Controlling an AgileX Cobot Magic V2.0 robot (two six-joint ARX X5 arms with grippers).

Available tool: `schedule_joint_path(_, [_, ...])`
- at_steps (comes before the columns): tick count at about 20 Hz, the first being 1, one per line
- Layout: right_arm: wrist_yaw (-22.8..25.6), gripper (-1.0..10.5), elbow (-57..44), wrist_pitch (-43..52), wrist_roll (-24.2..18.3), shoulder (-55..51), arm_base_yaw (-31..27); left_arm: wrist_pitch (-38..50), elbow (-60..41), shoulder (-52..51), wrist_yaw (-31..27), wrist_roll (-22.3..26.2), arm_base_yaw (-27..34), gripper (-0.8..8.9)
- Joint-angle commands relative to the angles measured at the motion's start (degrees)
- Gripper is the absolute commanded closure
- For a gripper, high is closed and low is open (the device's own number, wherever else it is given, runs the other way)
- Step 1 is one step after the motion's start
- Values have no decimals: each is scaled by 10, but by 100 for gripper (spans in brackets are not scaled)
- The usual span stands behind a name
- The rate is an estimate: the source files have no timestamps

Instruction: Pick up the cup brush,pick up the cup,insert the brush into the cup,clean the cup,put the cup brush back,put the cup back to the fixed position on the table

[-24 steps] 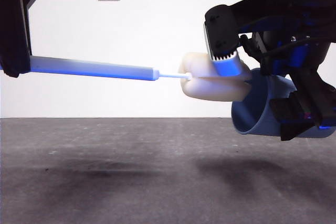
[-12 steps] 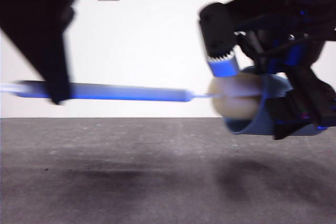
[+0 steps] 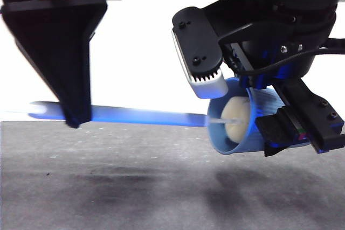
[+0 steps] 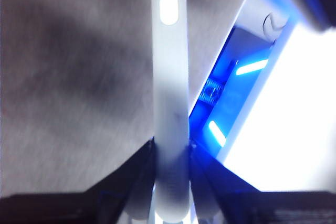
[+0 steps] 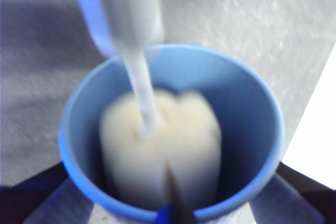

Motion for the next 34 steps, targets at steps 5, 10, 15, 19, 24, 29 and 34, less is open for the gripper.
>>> schedule_joint_path(5, [12, 963, 2, -6, 19, 5, -19, -66, -4, -28, -32, -9, -2, 822])
schedule_joint_path(10, [12, 963, 2, -2, 19, 5, -19, -43, -4, -29, -25, -8, -2, 822])
schedule_joint_path(15, [12, 963, 2, 0, 19, 5, -10, 39, -4, -21, 16, -23, -3, 822])
schedule_joint_path(19, [12, 963, 2, 2, 19, 5, 2, 68, -4, 0, 20, -30, -3, 822])
schedule_joint_path(24, [12, 963, 2, 11, 20, 5, 17, 92, -4, 9, 34, -54, -3, 822])
schedule_joint_path(29, [16, 963, 2, -10, 47, 5, 9, 11, -4, 0, 2, -53, -2, 822])
schedule_joint_path(34, [16, 963, 2, -14, 76, 5, -2, -66, -4, -49, -64, -53, -1, 822])
